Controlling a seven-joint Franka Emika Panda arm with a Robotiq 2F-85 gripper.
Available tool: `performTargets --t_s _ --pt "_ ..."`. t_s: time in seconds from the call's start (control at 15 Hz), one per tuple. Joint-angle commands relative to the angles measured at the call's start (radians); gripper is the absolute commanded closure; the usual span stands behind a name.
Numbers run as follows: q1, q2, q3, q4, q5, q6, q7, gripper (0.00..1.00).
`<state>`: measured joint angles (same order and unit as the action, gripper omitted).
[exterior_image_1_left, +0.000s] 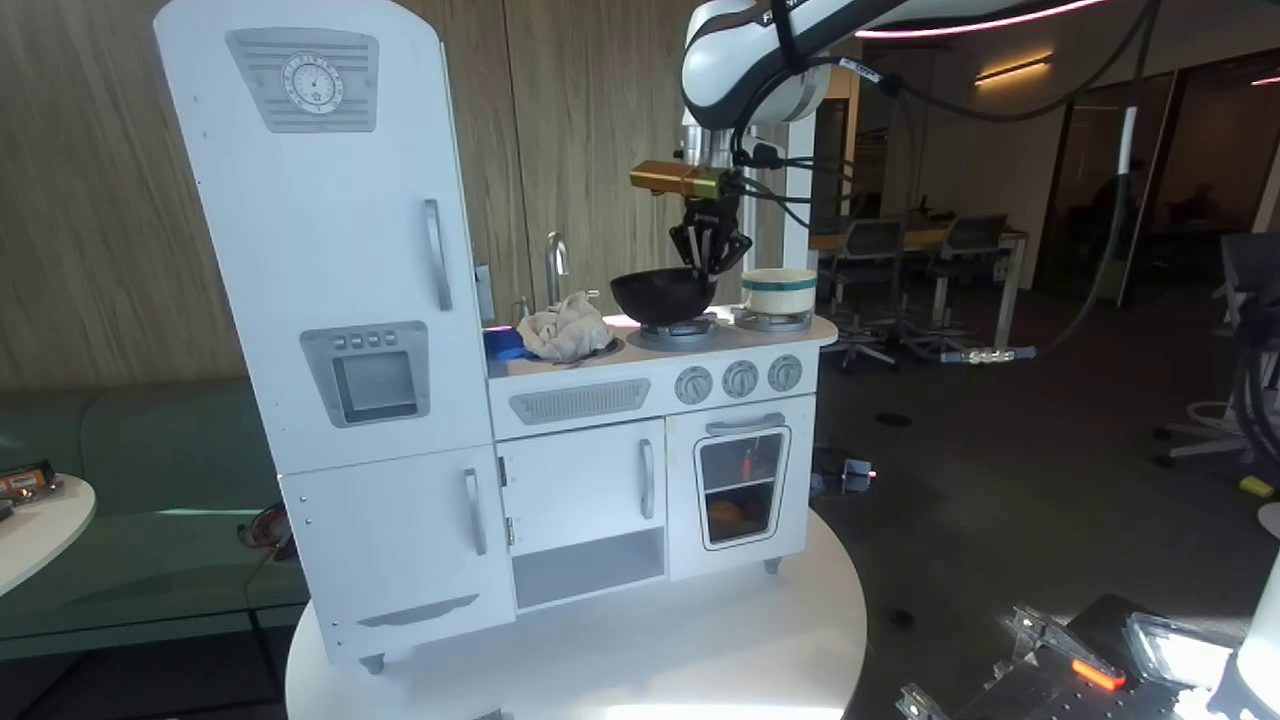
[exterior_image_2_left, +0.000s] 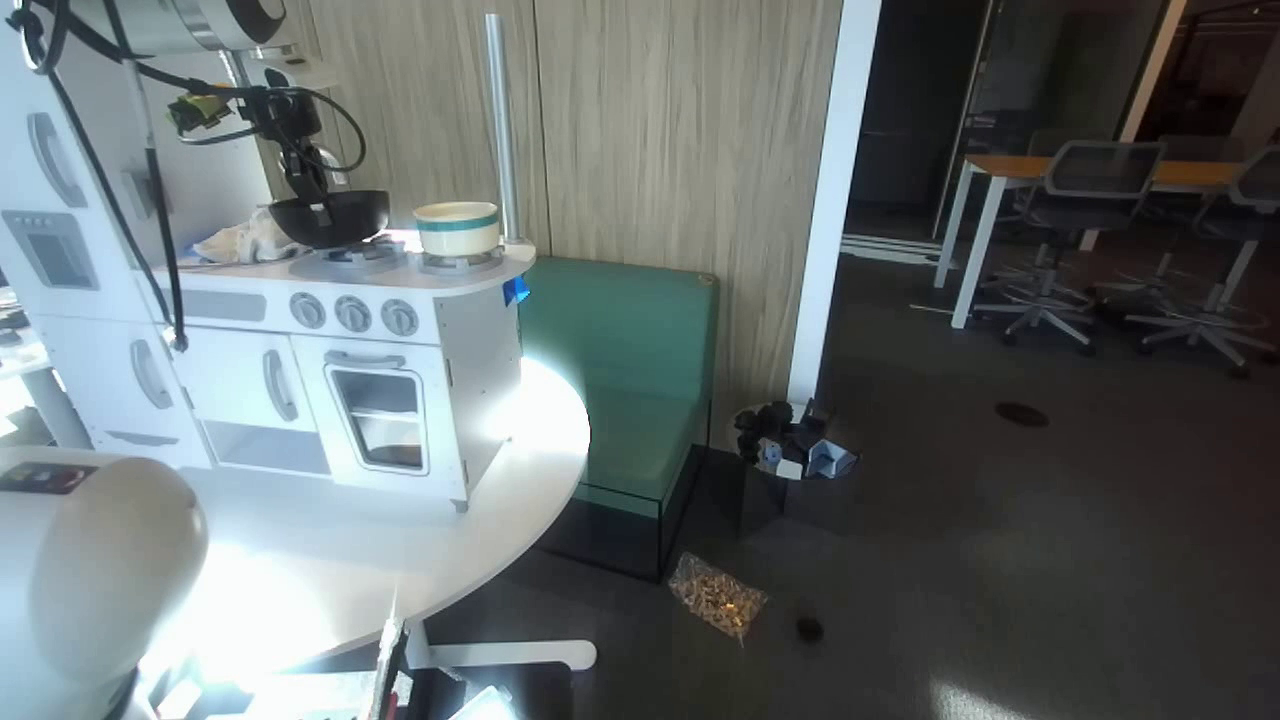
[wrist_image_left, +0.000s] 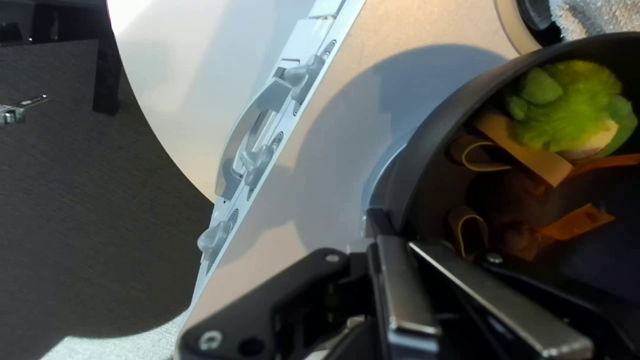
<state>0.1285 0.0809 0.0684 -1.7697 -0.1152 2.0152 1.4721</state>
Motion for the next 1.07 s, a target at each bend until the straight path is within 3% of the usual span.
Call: performTargets --t_s 0.0,0.4,1.0 --pt "-0.001 -0.032 0.003 0.007 -0.024 -0.046 0.012 0.95" --pt "-0.008 -0.097 0.008 0.079 -0.088 -0.205 0.004 0.96" --pt "-0.033 -0.124 0.019 0.289 -0.248 -0.635 0.049 0.96"
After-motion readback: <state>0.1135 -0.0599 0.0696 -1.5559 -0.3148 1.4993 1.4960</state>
